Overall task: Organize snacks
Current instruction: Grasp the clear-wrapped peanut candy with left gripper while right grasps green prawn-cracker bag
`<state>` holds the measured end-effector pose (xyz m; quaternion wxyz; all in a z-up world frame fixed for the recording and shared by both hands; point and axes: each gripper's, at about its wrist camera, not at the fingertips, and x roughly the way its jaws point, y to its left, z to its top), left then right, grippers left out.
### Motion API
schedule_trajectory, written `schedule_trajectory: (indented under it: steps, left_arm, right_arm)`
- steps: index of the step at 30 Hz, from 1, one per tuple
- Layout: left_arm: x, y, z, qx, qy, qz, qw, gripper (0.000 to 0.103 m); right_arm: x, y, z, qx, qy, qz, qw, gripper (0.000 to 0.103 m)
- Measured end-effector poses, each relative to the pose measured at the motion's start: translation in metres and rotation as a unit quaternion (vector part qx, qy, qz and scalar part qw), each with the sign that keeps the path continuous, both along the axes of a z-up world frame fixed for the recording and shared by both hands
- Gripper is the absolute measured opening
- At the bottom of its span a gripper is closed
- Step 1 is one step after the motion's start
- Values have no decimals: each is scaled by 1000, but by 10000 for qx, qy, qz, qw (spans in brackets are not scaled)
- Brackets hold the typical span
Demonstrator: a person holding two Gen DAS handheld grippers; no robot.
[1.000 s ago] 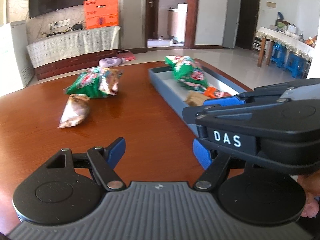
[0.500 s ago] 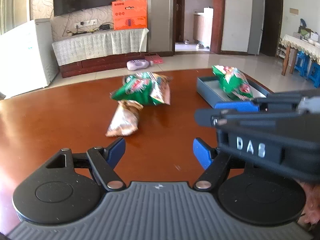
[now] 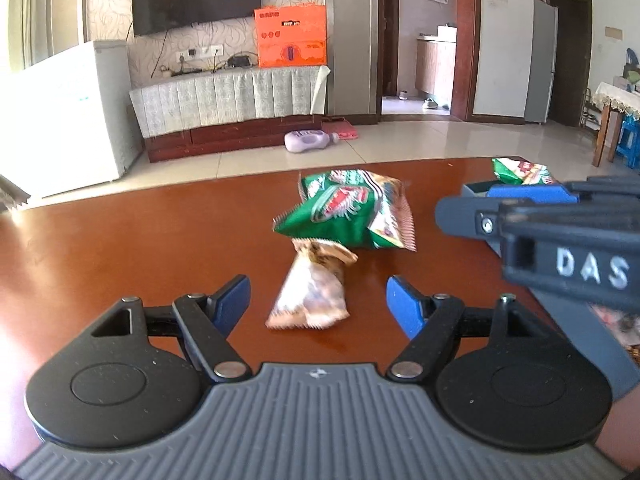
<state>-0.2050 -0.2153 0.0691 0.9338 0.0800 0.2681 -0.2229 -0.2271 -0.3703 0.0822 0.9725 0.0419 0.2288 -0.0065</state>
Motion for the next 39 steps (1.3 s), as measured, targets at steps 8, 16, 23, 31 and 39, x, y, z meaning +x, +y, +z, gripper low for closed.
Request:
schedule_trajectory:
  steps: [8,16,23,31,39]
  left_arm:
    - [37,-9,-17,8,56,-58,10000,86]
    - [66,-18,-30,41,124,-121,9998,86]
    - [85,-23,-40,296,149,-224,9992,86]
    - [103,-7,-52,15,447,-317,9985,82]
    - [105,2,-53,-48,575,-485,9972,84]
  right_arm:
    - [44,-10,-17,-76,286,-245,9993,70]
    - [70,-16,-23,228,366,-512,9978,78]
    - [94,-18,-31,801,520,-1009,9903,78]
    - [115,-29,-44,1746,717,-1581,9692,78]
    - [140,-18,-56,1985,884,-1976,9559,81]
